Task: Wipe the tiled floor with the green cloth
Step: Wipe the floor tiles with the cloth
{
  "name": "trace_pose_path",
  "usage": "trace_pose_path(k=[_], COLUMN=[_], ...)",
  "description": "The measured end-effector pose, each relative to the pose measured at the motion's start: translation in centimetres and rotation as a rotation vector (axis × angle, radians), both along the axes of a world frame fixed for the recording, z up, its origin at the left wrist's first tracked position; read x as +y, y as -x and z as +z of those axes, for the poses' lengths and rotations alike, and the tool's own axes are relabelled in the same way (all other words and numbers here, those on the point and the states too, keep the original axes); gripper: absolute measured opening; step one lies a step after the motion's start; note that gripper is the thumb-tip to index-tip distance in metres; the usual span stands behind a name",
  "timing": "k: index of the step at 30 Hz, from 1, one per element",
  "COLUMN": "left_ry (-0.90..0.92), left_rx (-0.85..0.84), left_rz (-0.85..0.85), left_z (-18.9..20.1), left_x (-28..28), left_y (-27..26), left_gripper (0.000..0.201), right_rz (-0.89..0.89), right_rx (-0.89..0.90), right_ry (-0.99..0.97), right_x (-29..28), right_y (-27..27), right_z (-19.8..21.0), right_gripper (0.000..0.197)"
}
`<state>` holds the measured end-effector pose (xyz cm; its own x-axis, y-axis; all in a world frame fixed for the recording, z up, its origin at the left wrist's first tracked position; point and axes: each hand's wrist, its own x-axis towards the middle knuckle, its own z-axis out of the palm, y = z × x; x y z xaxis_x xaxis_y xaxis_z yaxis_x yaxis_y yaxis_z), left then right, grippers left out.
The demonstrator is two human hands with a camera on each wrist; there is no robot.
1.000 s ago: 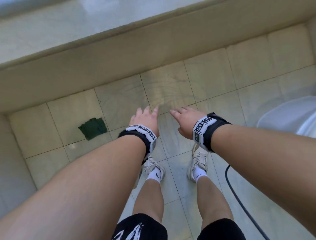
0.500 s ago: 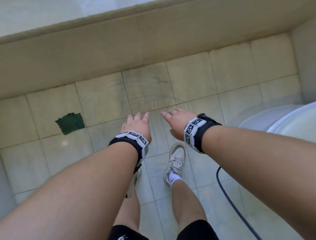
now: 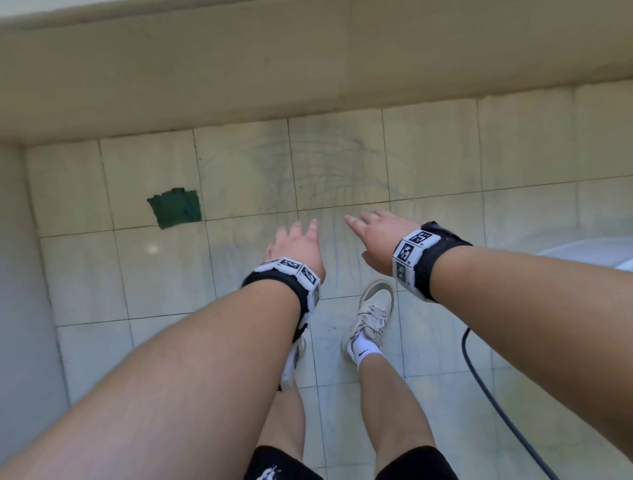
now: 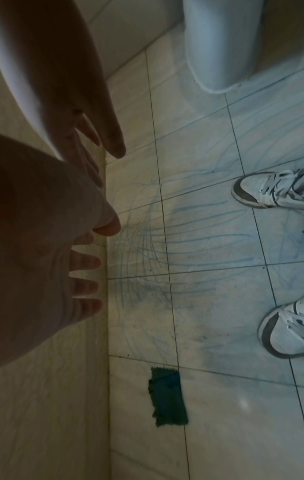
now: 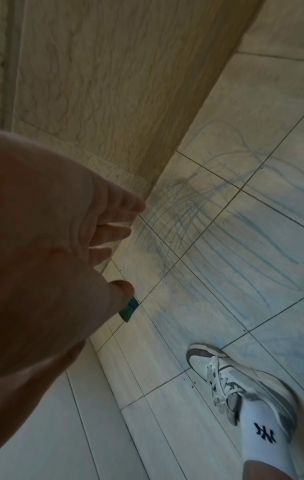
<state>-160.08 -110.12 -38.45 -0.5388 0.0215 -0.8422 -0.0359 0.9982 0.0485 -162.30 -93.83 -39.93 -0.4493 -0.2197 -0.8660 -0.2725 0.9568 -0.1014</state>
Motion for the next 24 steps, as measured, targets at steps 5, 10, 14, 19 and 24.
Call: trace_pose_path(k=[5, 10, 14, 19, 24], left_ry=[0.002, 0.026, 0.065, 0.122, 0.178], left_rx=[0.022, 0.038, 0.044, 0.003, 0.027], left_rz=[-0.012, -0.025, 0.073, 0.218, 0.382], left_z=[-0.4, -3.0, -8.0, -16.5, -26.6], left_x=[-3.3, -6.0, -7.2, -7.9, -11.6], left_y=[1.0, 2.3, 2.6, 1.8, 2.4], left_gripper=[0.086, 0.088, 0.089, 0.087, 0.074], right_rz=[-0.031, -0.029, -0.006, 0.042, 0.124], right_rx=[0.024, 0.065, 0.083, 0.074, 0.118], right_ry=[-0.026, -0.012, 0.037, 0.07, 0.128], right_x=[-2.2, -4.6, -6.5, -7.5, -8.1], right_y=[1.0, 2.0, 2.4, 2.8, 3.9], right_z=[0.3, -2.2, -6.9, -15.4, -24.1], right_gripper=[0.081, 0.078, 0.078, 0.079, 0.076])
